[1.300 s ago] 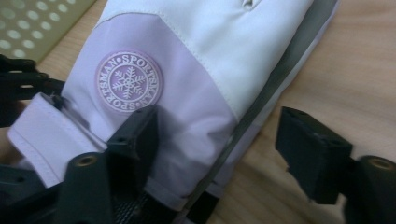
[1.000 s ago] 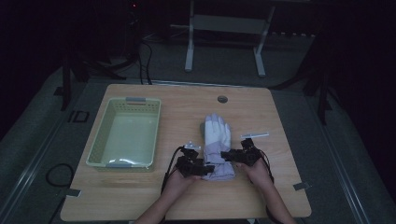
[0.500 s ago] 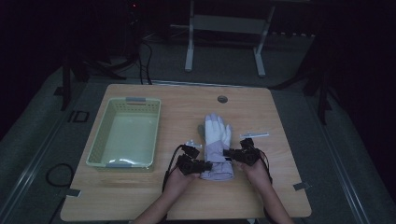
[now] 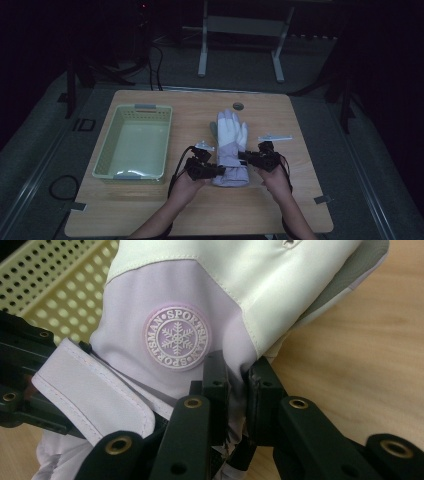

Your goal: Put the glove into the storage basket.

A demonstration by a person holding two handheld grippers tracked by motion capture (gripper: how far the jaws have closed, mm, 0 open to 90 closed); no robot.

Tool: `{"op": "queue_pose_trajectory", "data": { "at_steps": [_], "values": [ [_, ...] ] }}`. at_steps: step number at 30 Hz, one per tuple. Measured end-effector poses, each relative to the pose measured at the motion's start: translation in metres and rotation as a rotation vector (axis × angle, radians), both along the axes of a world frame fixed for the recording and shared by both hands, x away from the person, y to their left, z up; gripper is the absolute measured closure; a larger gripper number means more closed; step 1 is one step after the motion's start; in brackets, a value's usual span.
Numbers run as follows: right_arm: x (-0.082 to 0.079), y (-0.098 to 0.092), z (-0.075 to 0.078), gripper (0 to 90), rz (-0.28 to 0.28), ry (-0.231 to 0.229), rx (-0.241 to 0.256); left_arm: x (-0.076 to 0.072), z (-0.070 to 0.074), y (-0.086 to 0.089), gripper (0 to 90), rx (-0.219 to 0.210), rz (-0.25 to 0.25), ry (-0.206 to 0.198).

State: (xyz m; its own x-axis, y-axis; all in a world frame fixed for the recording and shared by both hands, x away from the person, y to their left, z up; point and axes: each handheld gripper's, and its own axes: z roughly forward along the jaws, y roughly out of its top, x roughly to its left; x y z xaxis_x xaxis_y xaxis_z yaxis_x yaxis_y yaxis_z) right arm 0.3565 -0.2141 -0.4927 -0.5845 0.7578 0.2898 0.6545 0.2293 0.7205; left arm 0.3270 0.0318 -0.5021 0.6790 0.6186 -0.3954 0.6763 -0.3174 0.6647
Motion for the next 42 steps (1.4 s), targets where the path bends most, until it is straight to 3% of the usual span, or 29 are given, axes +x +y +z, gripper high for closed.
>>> {"op": "queue_pose_trajectory", "data": {
  "at_steps": [11,16,35,42],
  "values": [
    [-0.001,0.024,0.029,81.2,0.011,-0.058,0.003,0.001,0.033,0.023,74.6,0.035,-0.014,-0.042],
    [0.001,0.038,0.038,81.2,0.014,-0.074,0.000,0.002,0.041,0.035,74.5,0.043,-0.013,-0.060],
    [0.010,0.099,0.057,81.2,0.066,-0.089,-0.007,0.003,0.064,0.092,74.5,0.090,0.004,-0.062],
    [0.013,0.133,0.064,81.1,0.096,-0.099,0.000,0.000,0.075,0.127,74.5,0.120,0.024,-0.071]
  ]
}}
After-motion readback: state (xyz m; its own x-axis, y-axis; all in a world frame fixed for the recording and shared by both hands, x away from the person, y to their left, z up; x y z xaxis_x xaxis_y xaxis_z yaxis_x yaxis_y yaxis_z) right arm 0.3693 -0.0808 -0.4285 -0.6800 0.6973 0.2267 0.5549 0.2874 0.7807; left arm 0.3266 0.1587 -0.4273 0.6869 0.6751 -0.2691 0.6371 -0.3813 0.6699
